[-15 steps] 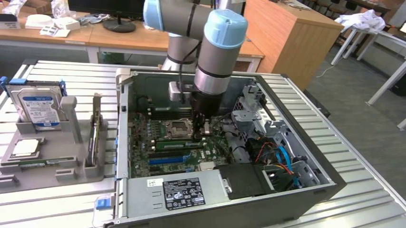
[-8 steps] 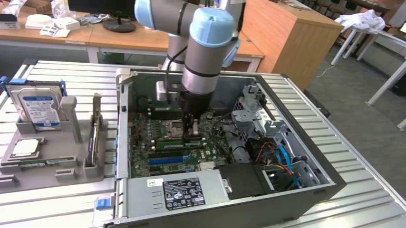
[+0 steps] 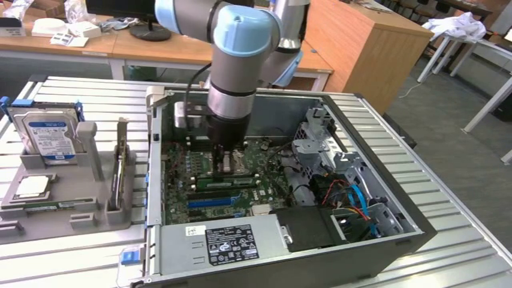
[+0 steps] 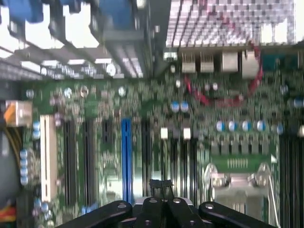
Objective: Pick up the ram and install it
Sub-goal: 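Press down the ram until it locks into place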
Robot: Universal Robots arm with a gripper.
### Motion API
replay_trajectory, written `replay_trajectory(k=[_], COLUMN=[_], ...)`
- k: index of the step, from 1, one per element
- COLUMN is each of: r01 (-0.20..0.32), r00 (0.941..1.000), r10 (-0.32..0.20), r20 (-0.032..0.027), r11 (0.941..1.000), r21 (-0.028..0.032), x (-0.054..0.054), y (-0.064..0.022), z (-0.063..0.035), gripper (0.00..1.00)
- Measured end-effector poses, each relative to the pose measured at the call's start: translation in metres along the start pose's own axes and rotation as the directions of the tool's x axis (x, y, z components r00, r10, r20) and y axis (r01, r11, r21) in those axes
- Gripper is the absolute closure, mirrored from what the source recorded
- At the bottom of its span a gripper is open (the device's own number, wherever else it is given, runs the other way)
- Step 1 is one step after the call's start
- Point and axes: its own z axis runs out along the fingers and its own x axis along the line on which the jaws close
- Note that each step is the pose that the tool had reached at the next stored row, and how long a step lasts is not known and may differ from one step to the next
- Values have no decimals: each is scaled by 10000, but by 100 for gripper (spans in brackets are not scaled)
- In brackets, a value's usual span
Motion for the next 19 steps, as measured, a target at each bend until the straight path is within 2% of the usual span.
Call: replay_trajectory(k=[5,7,11,16,19], r01=[0,-1,0,-1,1], r00=[10000,10000,10000,10000,10000], r10=[0,1,0,1,-1], r20=[-25,-25,-37,-27,-42], r11=[10000,10000,10000,10000,10000], r21=[0,2,-7,4,-5], x=[8,8,7,6,7], y=[217,222,223,226,228], z=[2,3,65,64,85], gripper=[89,89,89,89,89])
